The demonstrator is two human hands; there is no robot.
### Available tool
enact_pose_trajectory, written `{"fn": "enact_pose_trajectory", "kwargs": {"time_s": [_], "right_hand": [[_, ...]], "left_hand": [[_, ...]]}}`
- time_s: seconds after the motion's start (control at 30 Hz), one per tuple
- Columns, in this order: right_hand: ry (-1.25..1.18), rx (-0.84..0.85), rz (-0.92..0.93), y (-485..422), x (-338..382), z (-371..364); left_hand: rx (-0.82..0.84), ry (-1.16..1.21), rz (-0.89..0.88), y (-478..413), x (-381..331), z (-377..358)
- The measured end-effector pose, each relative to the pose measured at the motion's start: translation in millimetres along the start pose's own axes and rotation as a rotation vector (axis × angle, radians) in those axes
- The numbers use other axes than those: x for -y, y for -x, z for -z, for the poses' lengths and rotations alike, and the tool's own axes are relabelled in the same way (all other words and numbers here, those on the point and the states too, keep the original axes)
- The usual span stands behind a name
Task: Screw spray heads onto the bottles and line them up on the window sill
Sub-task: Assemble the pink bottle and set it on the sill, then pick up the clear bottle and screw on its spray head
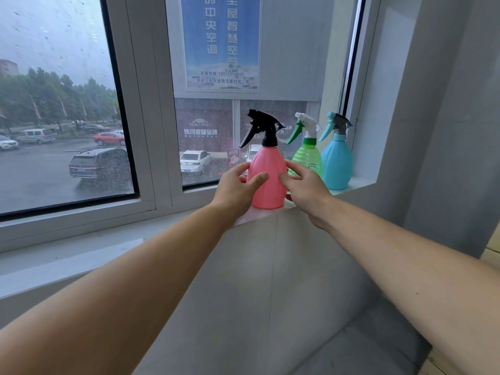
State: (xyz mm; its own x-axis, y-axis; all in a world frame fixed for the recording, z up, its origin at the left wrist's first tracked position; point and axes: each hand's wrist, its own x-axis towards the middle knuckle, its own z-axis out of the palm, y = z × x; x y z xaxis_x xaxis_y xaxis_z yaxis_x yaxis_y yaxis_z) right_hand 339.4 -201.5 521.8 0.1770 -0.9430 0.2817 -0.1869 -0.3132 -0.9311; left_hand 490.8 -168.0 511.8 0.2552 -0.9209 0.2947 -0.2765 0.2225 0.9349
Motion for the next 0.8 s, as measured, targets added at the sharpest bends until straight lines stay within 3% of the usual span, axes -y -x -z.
{"fn": "enact_pose_trajectory", "kwargs": {"time_s": [0.4, 0.57, 0.67, 0.8], "right_hand": [[0.143, -0.068, 0.043, 18, 4, 8], [0.183, -0.118, 0.059, 50, -7, 30], [0.163, -0.125, 0.01, 77, -26, 45], [0.135, -0.121, -0.077, 117, -72, 63]], "left_hand": [[-0.078, -0.223, -0.033, 19, -8, 11], [-0.221, -0.243, -0.213, 57, -17, 16], [-0.187, -0.195, -0.281, 93, -14, 3], [-0.051, -0.107, -0.237, 139, 15, -26]]}}
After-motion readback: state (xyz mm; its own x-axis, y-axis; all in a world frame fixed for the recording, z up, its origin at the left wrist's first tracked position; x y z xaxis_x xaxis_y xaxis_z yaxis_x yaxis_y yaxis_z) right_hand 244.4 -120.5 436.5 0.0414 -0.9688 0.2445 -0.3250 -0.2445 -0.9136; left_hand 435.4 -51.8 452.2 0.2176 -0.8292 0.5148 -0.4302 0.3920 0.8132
